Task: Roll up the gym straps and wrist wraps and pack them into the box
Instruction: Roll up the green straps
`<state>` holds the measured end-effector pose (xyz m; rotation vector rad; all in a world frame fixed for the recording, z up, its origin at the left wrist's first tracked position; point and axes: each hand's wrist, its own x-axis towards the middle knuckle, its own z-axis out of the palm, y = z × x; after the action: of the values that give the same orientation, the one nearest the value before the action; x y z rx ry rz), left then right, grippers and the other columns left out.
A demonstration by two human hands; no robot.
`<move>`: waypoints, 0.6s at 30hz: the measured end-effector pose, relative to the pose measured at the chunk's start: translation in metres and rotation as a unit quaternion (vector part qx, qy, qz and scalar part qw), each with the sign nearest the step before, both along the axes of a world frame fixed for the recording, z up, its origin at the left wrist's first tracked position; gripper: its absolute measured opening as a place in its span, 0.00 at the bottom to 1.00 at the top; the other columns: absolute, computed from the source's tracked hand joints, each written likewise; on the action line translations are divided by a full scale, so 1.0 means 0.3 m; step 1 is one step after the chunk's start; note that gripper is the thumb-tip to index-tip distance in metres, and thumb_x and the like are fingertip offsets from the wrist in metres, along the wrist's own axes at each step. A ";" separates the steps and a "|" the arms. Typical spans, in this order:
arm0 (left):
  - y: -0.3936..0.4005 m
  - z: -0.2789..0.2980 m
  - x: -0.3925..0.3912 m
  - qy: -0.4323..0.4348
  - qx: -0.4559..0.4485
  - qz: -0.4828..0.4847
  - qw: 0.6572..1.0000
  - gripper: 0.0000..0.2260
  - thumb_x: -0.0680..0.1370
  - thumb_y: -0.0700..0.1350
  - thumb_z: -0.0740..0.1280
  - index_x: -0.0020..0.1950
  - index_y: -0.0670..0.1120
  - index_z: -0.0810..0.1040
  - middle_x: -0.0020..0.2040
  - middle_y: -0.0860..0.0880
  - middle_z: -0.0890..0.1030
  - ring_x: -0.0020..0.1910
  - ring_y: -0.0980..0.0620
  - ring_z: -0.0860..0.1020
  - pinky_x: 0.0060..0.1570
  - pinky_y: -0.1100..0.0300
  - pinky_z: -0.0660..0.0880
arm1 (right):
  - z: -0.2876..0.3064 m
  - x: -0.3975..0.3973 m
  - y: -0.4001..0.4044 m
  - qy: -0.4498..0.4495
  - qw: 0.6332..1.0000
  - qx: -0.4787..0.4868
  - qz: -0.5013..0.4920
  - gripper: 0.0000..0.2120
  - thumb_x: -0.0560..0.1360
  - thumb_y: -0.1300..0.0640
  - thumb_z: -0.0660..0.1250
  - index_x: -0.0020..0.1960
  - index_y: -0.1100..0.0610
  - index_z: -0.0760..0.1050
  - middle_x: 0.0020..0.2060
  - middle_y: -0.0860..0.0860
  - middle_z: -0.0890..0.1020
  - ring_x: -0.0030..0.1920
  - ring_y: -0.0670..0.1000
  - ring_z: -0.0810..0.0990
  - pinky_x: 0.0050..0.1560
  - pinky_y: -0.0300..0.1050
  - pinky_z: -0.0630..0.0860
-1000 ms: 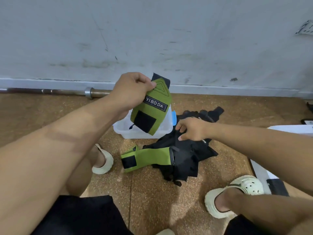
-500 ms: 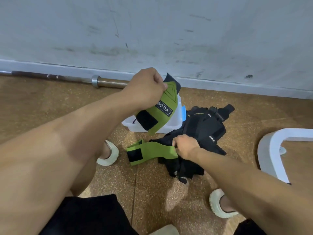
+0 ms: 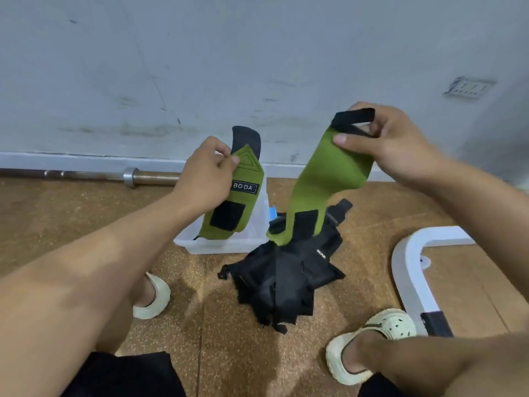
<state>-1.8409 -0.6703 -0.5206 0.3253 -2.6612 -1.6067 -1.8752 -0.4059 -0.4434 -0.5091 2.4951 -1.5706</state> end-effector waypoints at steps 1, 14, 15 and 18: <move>0.009 -0.002 0.003 0.001 0.004 -0.004 1.000 0.05 0.84 0.49 0.62 0.55 0.48 0.71 0.49 0.40 0.84 0.38 0.50 0.76 0.37 0.56 0.70 | 0.008 0.007 0.018 0.021 0.999 -0.032 -0.026 0.09 0.79 0.65 0.70 0.52 0.51 0.79 0.38 0.38 0.85 0.41 0.39 0.84 0.43 0.32 0.77; 0.088 -0.027 0.031 -0.025 0.049 -0.071 0.996 0.08 0.84 0.50 0.64 0.54 0.45 0.72 0.45 0.45 0.86 0.40 0.52 0.78 0.38 0.60 0.69 | -0.028 0.034 0.098 -0.052 0.993 -0.106 0.023 0.14 0.72 0.59 0.72 0.57 0.53 0.82 0.52 0.49 0.88 0.52 0.50 0.87 0.53 0.42 0.81; 0.095 -0.022 0.034 -0.022 0.052 -0.083 0.995 0.08 0.84 0.50 0.64 0.54 0.46 0.72 0.45 0.46 0.87 0.40 0.52 0.77 0.39 0.60 0.69 | -0.029 0.039 0.096 -0.073 0.989 -0.116 0.047 0.14 0.71 0.60 0.72 0.56 0.53 0.83 0.52 0.49 0.88 0.52 0.49 0.87 0.52 0.40 0.81; 0.112 -0.017 0.041 -0.024 0.076 -0.120 0.990 0.09 0.84 0.52 0.63 0.53 0.47 0.71 0.45 0.48 0.87 0.35 0.55 0.77 0.38 0.64 0.70 | -0.037 0.049 0.077 -0.130 0.976 -0.158 0.071 0.15 0.69 0.60 0.72 0.56 0.54 0.84 0.49 0.48 0.88 0.49 0.47 0.87 0.50 0.39 0.81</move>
<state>-1.8287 -0.6367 -0.5257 0.0445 -2.7076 -1.8964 -1.8604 -0.3827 -0.4546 -0.4734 1.9869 -1.8500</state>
